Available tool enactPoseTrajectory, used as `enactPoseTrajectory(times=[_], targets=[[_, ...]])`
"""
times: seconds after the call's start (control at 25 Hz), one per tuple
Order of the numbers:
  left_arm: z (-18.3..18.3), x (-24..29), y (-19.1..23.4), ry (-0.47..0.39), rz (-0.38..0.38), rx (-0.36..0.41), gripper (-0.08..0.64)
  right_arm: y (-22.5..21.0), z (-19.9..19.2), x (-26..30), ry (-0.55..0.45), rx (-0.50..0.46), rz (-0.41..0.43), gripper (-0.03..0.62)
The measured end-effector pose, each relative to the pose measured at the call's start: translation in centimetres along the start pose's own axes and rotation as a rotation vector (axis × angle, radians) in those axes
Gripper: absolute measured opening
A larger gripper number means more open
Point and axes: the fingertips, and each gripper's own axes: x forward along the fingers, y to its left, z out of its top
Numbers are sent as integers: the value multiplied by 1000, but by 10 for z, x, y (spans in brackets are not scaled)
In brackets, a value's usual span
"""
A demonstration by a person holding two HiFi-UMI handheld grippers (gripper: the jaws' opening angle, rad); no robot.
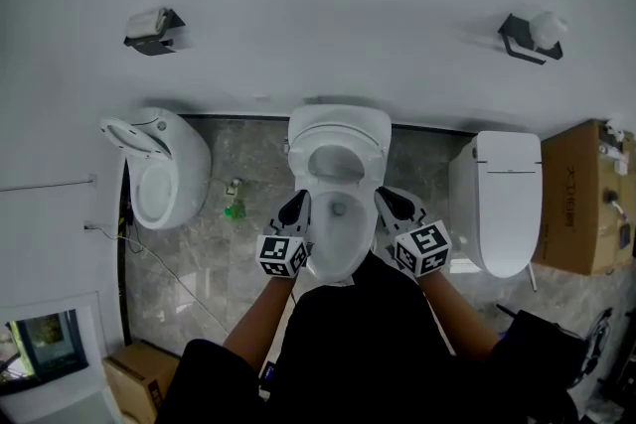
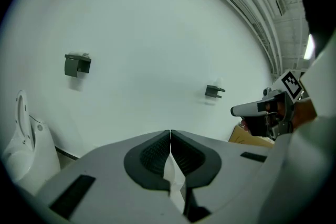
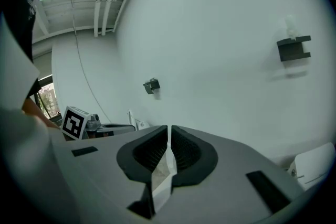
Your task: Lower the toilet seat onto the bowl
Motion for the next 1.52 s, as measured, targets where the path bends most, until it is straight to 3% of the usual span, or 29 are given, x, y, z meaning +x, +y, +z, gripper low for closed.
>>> enactPoseTrajectory(times=[0.44, 0.8, 0.96, 1.12, 1.36, 1.52], targets=[[-7, 71, 38, 71, 43, 46, 17, -47, -7, 61, 48, -49, 11, 35], [-13, 123, 66, 143, 59, 116, 18, -87, -40, 117, 150, -74, 1, 37], [-23, 144, 77, 181, 65, 119, 19, -100, -47, 138, 172, -59, 9, 98], [-32, 159, 87, 204, 55, 107, 92, -110, -61, 156, 215, -67, 3, 117], [-46, 179, 109, 292, 63, 227, 122, -125, -81, 188, 289, -118, 29, 138], [-51, 191, 116, 320, 34, 201, 138, -135, -87, 202, 315, -119, 6, 141]])
